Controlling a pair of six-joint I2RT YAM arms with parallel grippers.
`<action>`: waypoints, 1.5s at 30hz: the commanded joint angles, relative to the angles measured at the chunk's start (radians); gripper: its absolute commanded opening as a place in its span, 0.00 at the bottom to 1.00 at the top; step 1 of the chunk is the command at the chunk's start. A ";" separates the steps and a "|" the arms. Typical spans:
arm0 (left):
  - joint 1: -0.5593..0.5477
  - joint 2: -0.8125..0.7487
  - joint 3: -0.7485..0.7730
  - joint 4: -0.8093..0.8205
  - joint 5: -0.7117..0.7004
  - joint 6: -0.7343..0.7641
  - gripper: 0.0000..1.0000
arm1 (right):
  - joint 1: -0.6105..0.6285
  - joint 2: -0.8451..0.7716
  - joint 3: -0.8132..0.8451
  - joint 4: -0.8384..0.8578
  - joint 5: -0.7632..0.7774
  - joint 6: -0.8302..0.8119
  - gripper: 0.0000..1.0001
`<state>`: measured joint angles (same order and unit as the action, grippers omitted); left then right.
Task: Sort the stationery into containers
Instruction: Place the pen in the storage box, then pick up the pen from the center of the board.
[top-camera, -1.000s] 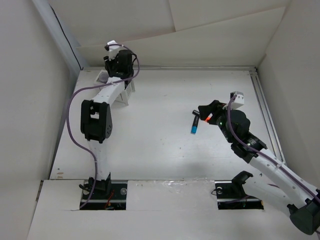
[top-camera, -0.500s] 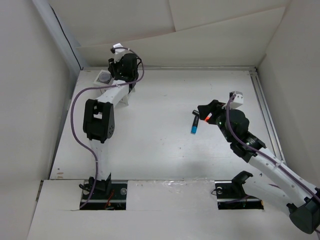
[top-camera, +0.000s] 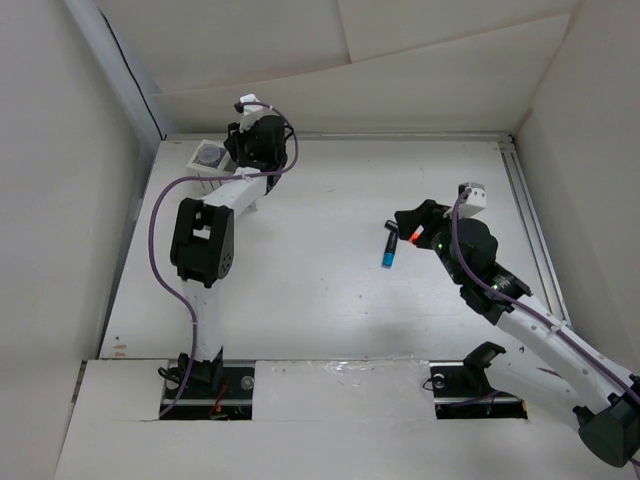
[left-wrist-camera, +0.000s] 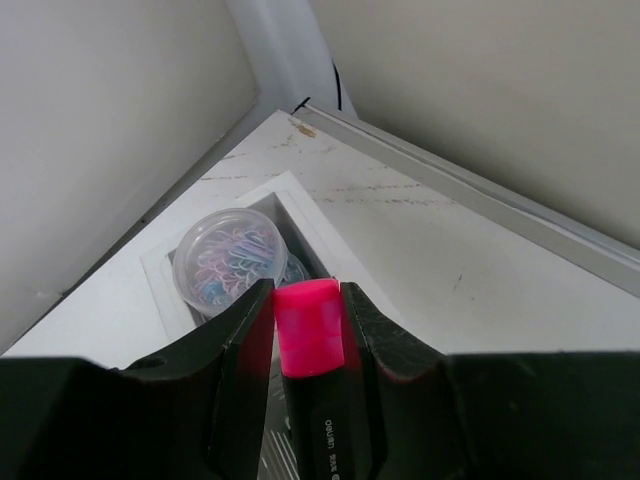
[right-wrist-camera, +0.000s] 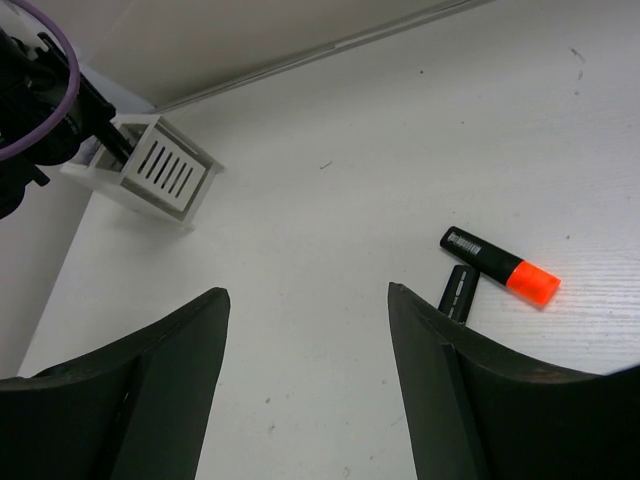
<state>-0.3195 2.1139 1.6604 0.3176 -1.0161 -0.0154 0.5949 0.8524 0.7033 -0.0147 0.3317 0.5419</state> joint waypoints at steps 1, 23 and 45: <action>-0.019 -0.051 -0.010 0.052 -0.032 0.017 0.27 | -0.007 -0.003 -0.004 0.056 -0.006 -0.008 0.71; -0.202 -0.357 -0.045 -0.256 0.506 -0.369 0.27 | -0.007 0.091 0.016 0.024 0.121 0.001 0.06; -0.682 -0.034 -0.116 -0.295 0.729 -0.394 0.40 | -0.017 -0.213 0.122 -0.179 0.280 0.037 0.85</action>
<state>-0.9962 2.0689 1.4712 0.0261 -0.2695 -0.4026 0.5823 0.6662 0.7757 -0.1776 0.6178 0.5804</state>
